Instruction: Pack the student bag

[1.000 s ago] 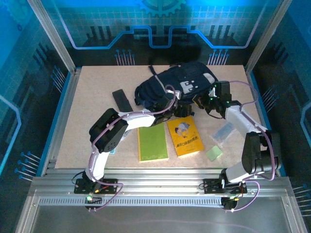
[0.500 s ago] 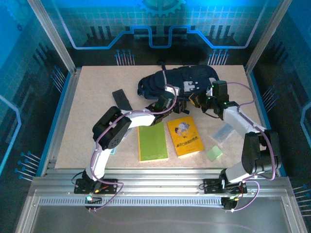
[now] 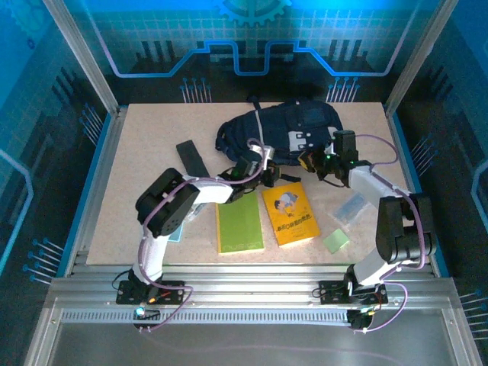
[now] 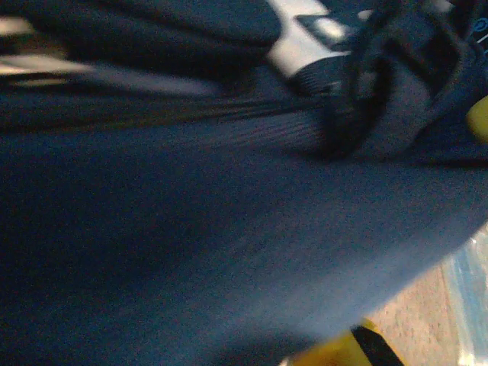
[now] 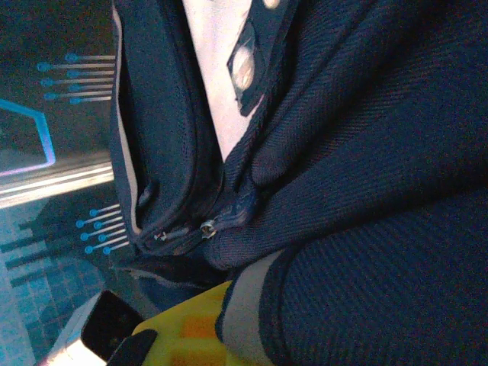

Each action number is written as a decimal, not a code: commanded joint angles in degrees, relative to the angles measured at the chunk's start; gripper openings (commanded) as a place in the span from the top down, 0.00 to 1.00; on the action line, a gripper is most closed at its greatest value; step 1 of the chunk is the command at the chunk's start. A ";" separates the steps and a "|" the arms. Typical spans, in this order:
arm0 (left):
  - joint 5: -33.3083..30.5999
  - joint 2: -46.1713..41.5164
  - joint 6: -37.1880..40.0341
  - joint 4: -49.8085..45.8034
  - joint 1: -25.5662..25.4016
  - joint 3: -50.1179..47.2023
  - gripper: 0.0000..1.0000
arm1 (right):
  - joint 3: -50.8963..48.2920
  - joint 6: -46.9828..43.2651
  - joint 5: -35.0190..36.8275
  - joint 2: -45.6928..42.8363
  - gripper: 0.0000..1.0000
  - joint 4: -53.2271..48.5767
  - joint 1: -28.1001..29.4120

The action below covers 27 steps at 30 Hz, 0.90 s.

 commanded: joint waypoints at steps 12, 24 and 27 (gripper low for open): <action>7.10 -11.96 5.41 -17.97 11.78 -5.49 1.00 | 6.83 -11.55 4.95 3.50 1.00 -5.31 -7.45; 29.96 -14.72 10.75 -32.86 11.45 -1.15 1.00 | 21.45 -20.30 3.71 13.92 0.95 -11.75 -9.41; 28.97 -13.79 10.11 -35.32 8.75 2.39 1.00 | 21.66 -20.20 1.65 12.72 0.37 -13.21 -9.34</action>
